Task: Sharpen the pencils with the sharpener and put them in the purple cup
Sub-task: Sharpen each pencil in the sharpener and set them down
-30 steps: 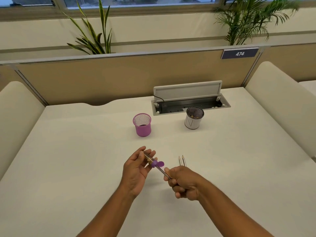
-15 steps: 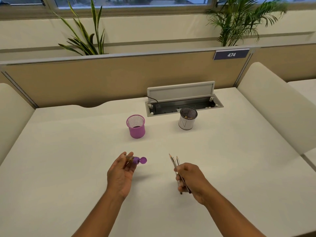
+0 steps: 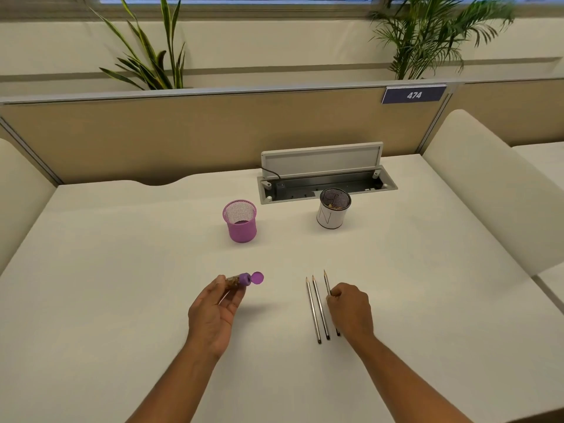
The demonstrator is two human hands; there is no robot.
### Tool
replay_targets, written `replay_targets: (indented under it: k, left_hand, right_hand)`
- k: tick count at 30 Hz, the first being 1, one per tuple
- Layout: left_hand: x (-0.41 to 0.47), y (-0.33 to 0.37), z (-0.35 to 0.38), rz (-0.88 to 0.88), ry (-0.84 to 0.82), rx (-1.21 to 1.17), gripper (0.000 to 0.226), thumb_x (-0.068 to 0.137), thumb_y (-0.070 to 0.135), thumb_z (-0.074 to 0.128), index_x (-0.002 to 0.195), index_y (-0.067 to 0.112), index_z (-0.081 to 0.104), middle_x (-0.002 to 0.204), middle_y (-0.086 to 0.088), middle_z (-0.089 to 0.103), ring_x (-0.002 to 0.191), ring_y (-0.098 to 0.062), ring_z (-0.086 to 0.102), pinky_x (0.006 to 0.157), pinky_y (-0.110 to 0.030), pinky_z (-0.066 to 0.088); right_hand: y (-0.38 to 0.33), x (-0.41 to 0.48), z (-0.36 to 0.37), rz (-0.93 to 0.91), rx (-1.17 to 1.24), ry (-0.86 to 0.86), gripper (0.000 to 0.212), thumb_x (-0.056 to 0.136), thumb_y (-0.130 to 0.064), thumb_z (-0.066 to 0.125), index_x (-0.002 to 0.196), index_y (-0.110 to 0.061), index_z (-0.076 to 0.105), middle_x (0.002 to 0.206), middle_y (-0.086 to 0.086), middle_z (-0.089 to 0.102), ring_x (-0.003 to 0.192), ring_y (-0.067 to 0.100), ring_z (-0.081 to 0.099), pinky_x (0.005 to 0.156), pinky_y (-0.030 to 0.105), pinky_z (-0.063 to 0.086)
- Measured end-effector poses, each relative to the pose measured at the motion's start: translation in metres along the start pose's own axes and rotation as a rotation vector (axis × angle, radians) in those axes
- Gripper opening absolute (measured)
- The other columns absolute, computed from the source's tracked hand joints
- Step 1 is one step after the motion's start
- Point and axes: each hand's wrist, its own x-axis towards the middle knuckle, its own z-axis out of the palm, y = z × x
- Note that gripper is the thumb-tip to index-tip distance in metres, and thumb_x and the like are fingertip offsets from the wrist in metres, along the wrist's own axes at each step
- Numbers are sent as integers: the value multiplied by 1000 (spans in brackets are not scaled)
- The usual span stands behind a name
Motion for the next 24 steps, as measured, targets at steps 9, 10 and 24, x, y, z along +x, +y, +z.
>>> replay_targets:
  k: [9, 10, 24]
  left_hand:
    - [-6, -1, 2, -31, 32, -12, 44, 99, 13, 67, 135, -10, 58, 123, -27, 72, 99, -29, 78, 86, -36, 65]
    - [-6, -1, 2, -31, 31, -14, 44, 99, 13, 67, 136, -10, 58, 123, -27, 72, 99, -29, 78, 87, -36, 65]
    - [-16, -7, 25, -47, 10, -54, 40, 99, 9, 66, 133, -11, 59, 120, -28, 74, 104, -32, 78, 89, -37, 64]
  right_hand:
    - [0, 2, 10, -21, -32, 18, 18, 83, -9, 58, 67, -16, 61, 67, -5, 65, 63, 15, 64, 55, 33, 52]
    - [0, 3, 11, -21, -25, 20, 18, 82, -9, 58, 66, -16, 60, 67, -5, 65, 62, 15, 63, 55, 33, 53]
    - [-79, -19, 5, -252, 486, -131, 46, 80, -47, 82, 116, -24, 67, 97, -7, 74, 79, 11, 68, 77, 25, 56]
